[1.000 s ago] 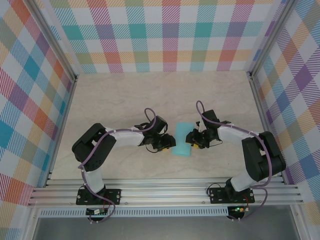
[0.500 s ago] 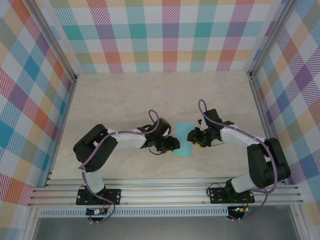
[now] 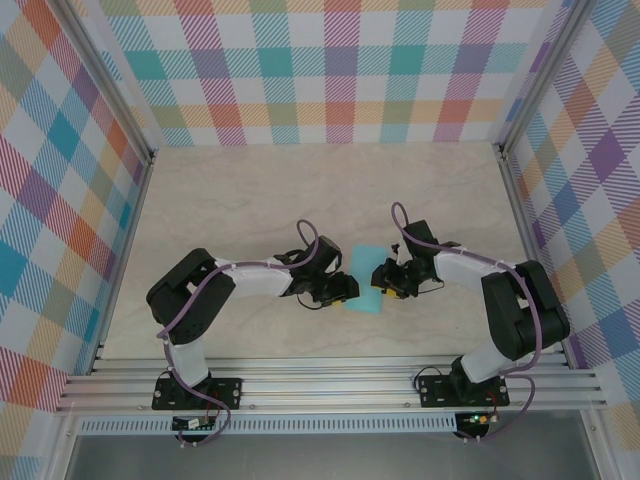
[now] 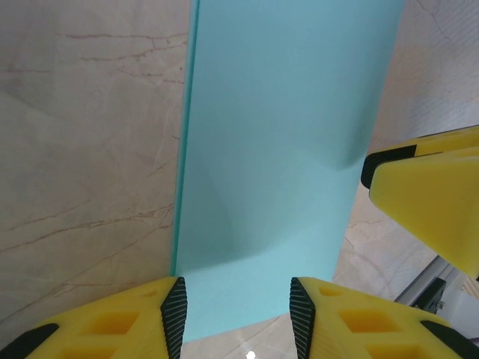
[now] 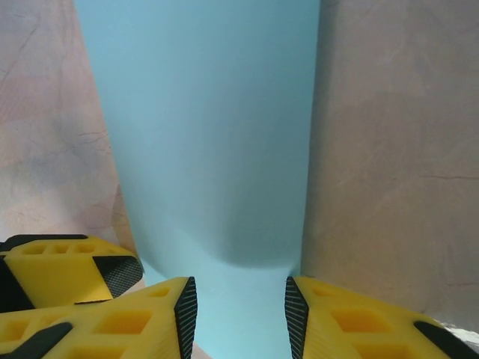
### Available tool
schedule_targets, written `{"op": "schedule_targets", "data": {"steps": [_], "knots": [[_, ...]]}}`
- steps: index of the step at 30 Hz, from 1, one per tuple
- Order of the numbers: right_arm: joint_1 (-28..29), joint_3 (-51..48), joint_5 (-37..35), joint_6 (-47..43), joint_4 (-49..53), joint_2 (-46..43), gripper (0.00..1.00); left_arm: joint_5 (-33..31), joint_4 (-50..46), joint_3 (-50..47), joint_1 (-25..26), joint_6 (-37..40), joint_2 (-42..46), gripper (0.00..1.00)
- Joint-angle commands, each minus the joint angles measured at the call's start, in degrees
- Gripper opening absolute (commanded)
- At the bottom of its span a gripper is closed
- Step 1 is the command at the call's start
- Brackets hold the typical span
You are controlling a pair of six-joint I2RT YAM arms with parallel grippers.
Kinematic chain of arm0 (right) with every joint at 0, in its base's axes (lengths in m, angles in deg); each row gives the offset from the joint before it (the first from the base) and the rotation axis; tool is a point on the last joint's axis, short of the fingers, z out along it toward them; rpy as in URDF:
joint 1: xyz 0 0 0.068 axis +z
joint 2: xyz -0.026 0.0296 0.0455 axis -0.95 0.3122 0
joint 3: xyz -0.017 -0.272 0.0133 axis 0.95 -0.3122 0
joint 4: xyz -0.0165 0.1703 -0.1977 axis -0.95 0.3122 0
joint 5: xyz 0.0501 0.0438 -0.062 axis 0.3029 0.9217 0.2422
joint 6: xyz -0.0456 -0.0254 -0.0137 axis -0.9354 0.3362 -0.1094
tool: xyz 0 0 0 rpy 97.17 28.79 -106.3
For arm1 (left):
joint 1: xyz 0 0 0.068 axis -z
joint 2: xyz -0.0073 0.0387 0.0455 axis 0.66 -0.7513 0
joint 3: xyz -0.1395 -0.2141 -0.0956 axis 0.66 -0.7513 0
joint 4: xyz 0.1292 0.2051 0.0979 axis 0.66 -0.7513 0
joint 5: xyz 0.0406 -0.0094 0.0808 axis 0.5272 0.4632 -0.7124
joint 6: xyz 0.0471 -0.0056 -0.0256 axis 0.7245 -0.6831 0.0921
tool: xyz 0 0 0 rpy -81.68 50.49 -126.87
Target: Fold a paper plane with a square sheet of paper (pick it up from the middle)
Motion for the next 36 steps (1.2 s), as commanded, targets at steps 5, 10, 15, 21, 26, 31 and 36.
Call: {"op": "schedule_targets", "data": {"steps": [5, 10, 15, 21, 26, 31, 36], "knots": [[0.3, -1.1, -0.8, -0.7, 0.1, 0.2, 0.39, -1.7, -2.1, 0.3, 0.4, 0.9, 1.1, 0.46], [0.3, -1.5, -0.9, -0.6, -0.6, 0.7, 0.38, -1.6, -2.0, 0.3, 0.4, 0.8, 0.8, 0.48], [0.3, -1.5, -0.4, -0.5, -0.9, 0.9, 0.37, -0.9, -1.7, 0.6, 0.4, 0.8, 0.5, 0.49], [0.3, -1.4, -0.9, -0.6, -0.8, 1.2, 0.37, -0.2, -1.2, 0.7, 0.4, 0.6, -0.1, 0.49], [0.2, -1.7, -1.3, -0.5, -0.9, 1.4, 0.36, 0.4, -0.8, 0.7, 0.4, 0.6, -0.3, 0.49], [0.3, -1.6, -1.6, -0.1, -0.2, -1.7, 0.38, -0.6, -1.8, 0.7, 0.4, 0.9, 0.0, 0.49], [0.3, -0.9, -0.2, 0.2, -0.4, -3.6, 0.38, -1.3, -2.5, 0.6, 0.4, 1.2, 0.3, 0.5]]}}
